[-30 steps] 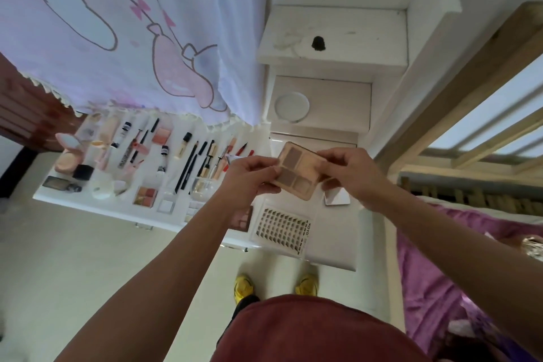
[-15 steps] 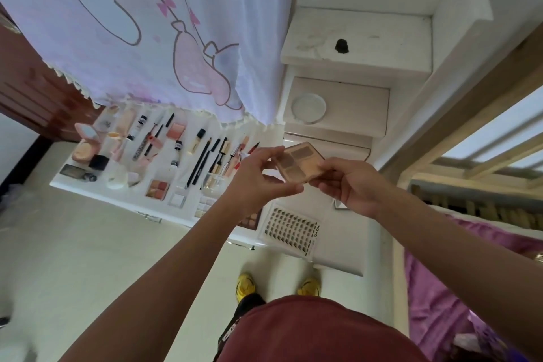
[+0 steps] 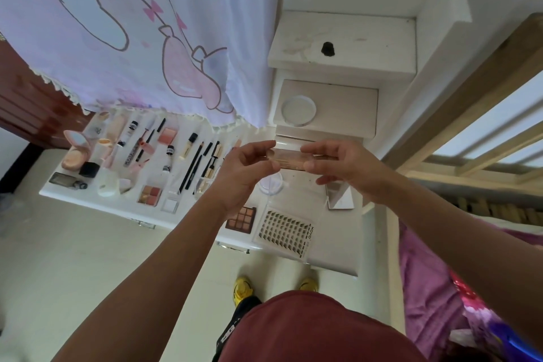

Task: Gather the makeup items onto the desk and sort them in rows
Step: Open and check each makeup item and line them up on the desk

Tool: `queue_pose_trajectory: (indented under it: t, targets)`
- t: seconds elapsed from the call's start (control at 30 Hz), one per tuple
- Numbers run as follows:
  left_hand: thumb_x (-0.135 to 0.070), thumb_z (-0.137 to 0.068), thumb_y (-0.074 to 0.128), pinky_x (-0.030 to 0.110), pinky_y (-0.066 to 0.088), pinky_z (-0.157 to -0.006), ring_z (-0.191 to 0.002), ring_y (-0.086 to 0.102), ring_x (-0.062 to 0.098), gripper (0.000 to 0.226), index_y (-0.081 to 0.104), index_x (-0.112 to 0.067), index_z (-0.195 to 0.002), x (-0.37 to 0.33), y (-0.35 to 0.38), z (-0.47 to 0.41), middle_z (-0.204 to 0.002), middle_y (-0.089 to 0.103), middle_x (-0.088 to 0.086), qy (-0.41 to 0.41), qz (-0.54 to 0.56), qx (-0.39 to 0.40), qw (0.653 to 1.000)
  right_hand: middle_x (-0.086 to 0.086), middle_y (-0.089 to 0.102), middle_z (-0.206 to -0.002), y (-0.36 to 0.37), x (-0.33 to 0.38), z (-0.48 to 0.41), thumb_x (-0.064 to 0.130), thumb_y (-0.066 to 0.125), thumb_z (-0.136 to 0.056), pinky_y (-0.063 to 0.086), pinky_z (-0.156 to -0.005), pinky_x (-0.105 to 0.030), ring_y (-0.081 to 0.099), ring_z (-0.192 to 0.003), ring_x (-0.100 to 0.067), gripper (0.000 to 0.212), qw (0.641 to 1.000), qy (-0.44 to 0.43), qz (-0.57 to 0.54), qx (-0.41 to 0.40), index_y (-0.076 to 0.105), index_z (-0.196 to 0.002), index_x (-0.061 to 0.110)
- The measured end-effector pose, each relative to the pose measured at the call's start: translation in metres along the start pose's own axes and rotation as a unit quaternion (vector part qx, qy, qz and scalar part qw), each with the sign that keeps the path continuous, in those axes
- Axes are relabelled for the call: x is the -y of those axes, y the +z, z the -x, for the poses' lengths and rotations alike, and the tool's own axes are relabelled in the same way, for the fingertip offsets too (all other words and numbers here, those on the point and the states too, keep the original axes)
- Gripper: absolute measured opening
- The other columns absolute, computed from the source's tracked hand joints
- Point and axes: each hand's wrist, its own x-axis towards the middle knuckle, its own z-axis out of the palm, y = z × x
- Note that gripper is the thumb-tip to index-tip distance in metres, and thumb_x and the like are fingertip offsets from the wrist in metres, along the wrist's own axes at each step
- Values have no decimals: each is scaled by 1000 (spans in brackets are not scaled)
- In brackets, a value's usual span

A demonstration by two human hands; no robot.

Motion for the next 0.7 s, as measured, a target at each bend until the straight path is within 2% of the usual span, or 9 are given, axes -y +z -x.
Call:
queue_pose_trajectory:
  t: [0.13,0.2,0.3,0.37,0.5,0.57,0.63,0.7]
  targets:
    - [-19,-57,78,49,40,-109,-105,60,28,66,63,-6,-120,0,5,1,-107,61,16,-12,30,22,999,-7,71,-96,0,1,0,31,83,-66,54,-76,-28,66,-80,-6,44,997,-32,63,-7,72,-106,17]
    - [-18,-56,78,49,39,-110,-102,61,26,66,63,-7,-120,1,6,2,-104,63,14,-13,31,27,999,-3,69,-90,0,1,0,25,84,-72,51,-74,-23,63,-75,-4,35,993,-48,104,-17,73,-104,18]
    - [-18,-57,78,47,39,-111,-101,61,24,67,62,-8,-122,0,5,3,-103,64,13,-11,29,35,999,4,71,-91,1,-3,-1,30,83,-74,48,-75,-16,64,-79,0,29,981,-77,173,-33,74,-102,23]
    - [-16,-59,77,44,41,-109,-101,62,24,65,62,-8,-121,0,5,5,-102,66,11,-7,34,43,998,5,71,-89,2,-4,-1,33,82,-77,48,-76,-20,64,-80,-1,27,978,-93,186,-32,74,-101,24]
    - [0,-69,70,33,48,-98,-99,64,20,59,58,-6,-126,1,4,10,-96,71,4,2,21,56,998,1,75,-88,-1,-6,-3,42,76,-76,58,-84,-41,71,-83,-17,32,985,-93,145,-27,74,-99,20]
    - [2,-71,67,31,49,-95,-99,64,18,59,56,-5,-128,2,4,12,-95,72,2,4,26,54,998,1,75,-89,-1,-6,-3,47,76,-76,58,-84,-43,71,-83,-19,36,985,-96,144,-23,75,-100,20]
    - [3,-71,66,28,50,-92,-99,64,17,58,55,-4,-128,2,3,13,-98,71,0,6,31,52,998,1,75,-87,1,-8,-3,52,75,-77,59,-78,-42,70,-81,-20,36,985,-102,135,-26,76,-97,22]
    - [4,-72,65,26,50,-90,-101,63,17,60,54,-4,-130,3,2,14,-102,70,-1,5,35,57,998,3,75,-86,2,-10,-2,43,67,-87,58,-69,-37,71,-77,-15,23,984,-107,135,-38,76,-95,23]
